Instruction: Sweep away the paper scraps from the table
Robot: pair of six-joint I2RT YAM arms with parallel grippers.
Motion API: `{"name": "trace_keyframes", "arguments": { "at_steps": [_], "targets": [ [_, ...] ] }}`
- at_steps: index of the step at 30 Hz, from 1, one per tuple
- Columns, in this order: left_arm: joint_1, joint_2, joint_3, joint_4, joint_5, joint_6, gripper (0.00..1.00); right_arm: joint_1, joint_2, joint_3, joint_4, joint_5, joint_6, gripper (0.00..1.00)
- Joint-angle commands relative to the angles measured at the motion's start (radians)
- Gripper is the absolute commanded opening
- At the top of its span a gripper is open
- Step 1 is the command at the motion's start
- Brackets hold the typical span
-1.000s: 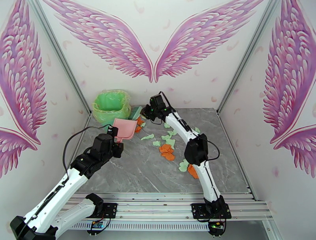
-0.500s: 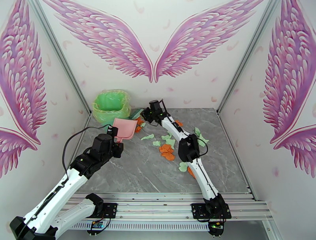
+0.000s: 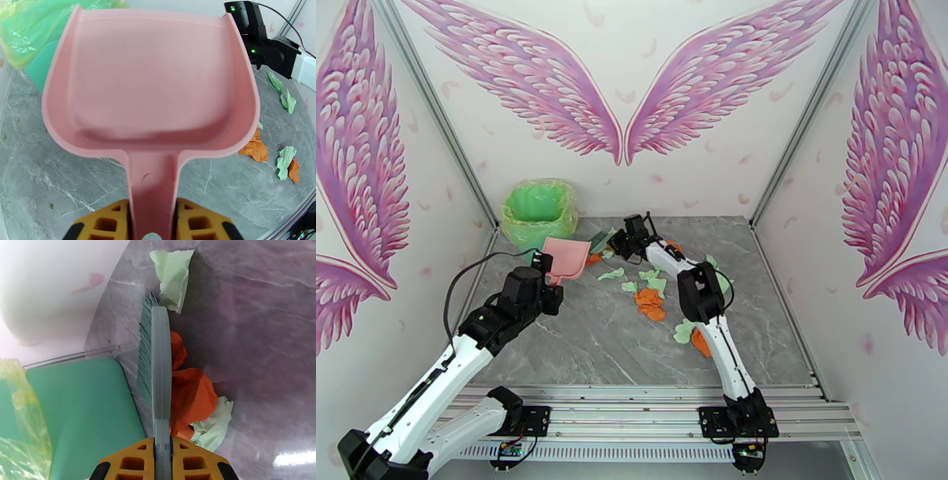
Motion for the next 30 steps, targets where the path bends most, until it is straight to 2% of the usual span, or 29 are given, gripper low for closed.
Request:
{"name": "trace_keyframes", "arguments": {
  "at_steps": [1,10,17,20,24,27,30],
  "targets": [
    [0.006,0.0,-0.016,0.026,0.008,0.004,0.0,-0.027,-0.11,-0.203,-0.058,-0.006,-0.078,0.0],
    [0.007,0.004,-0.018,0.033,0.02,0.004,0.0,-0.08,-0.439,-0.683,-0.043,-0.011,-0.272,0.0],
    [0.009,0.004,-0.019,0.033,0.025,0.003,0.0,-0.119,-0.72,-0.923,-0.128,0.045,-0.406,0.0],
    [0.009,0.004,-0.018,0.034,0.029,0.003,0.0,-0.121,-0.861,-0.97,-0.19,0.074,-0.44,0.0],
    [0.009,0.007,-0.016,0.036,0.029,0.005,0.0,-0.113,-1.018,-0.981,-0.235,0.048,-0.425,0.0],
    [0.008,0.009,-0.016,0.038,0.029,0.005,0.0,-0.084,-1.059,-0.958,-0.236,0.009,-0.395,0.0],
    [0.008,0.007,-0.016,0.037,0.029,0.006,0.0,-0.031,-1.022,-0.905,-0.2,-0.015,-0.36,0.0]
  ]
}}
